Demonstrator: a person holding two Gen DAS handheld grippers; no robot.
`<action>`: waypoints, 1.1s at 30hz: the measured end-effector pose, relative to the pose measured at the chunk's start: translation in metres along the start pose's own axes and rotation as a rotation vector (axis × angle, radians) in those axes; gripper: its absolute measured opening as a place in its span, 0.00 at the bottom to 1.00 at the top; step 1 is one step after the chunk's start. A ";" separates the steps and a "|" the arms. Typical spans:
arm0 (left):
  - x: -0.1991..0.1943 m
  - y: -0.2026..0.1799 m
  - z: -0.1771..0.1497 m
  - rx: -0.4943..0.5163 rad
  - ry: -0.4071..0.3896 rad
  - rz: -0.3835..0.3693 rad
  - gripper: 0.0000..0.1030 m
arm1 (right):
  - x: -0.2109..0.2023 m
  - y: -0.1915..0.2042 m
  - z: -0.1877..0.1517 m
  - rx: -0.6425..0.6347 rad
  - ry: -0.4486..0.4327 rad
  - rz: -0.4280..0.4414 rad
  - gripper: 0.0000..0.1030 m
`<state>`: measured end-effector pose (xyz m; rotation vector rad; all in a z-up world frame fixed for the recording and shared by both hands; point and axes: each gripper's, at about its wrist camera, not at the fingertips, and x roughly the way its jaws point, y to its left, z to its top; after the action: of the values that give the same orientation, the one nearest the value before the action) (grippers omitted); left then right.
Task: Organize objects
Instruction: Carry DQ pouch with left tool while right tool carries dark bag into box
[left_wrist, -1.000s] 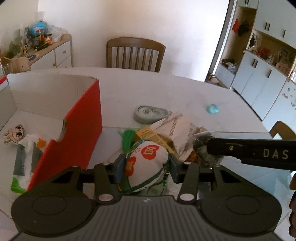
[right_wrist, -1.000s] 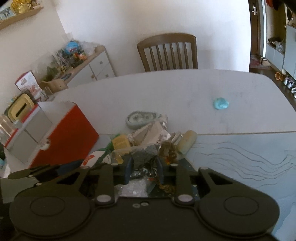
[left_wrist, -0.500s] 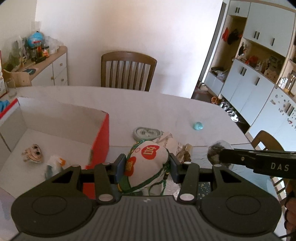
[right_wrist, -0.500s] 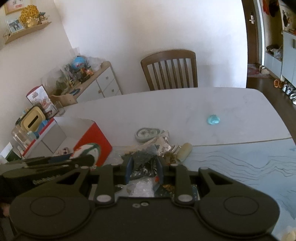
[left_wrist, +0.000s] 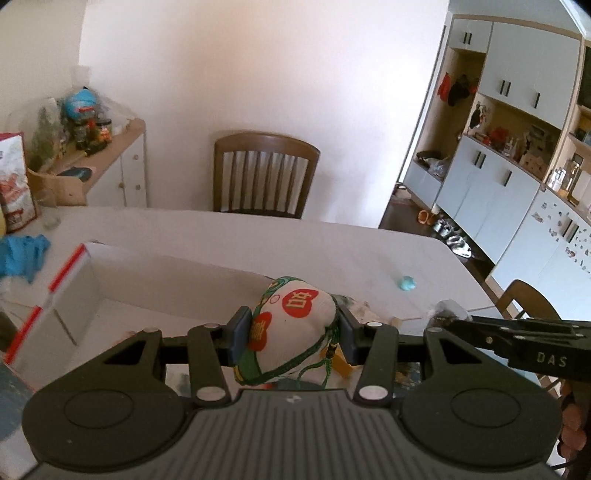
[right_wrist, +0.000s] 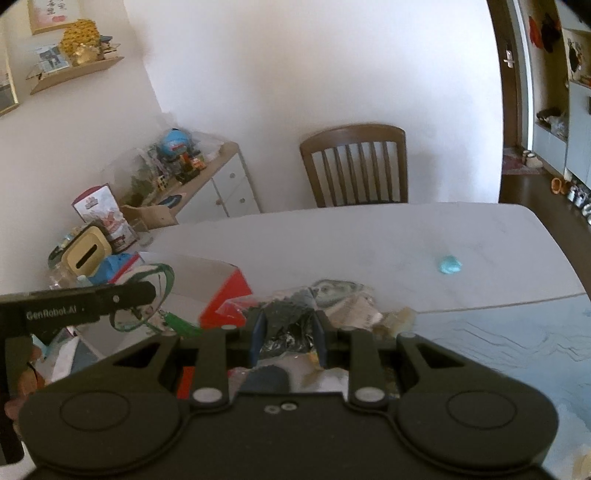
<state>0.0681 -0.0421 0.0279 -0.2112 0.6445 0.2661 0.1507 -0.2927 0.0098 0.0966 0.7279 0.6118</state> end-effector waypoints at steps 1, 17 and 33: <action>-0.002 0.009 0.004 -0.001 -0.002 0.007 0.46 | 0.001 0.006 0.001 -0.004 -0.004 0.004 0.26; -0.012 0.109 0.020 0.047 0.004 0.068 0.47 | 0.050 0.113 0.012 -0.089 0.016 0.044 0.26; 0.048 0.171 -0.010 0.112 0.174 0.103 0.47 | 0.160 0.178 0.012 -0.221 0.137 -0.024 0.26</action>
<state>0.0466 0.1251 -0.0282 -0.0946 0.8418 0.3116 0.1642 -0.0555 -0.0253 -0.1589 0.7876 0.6769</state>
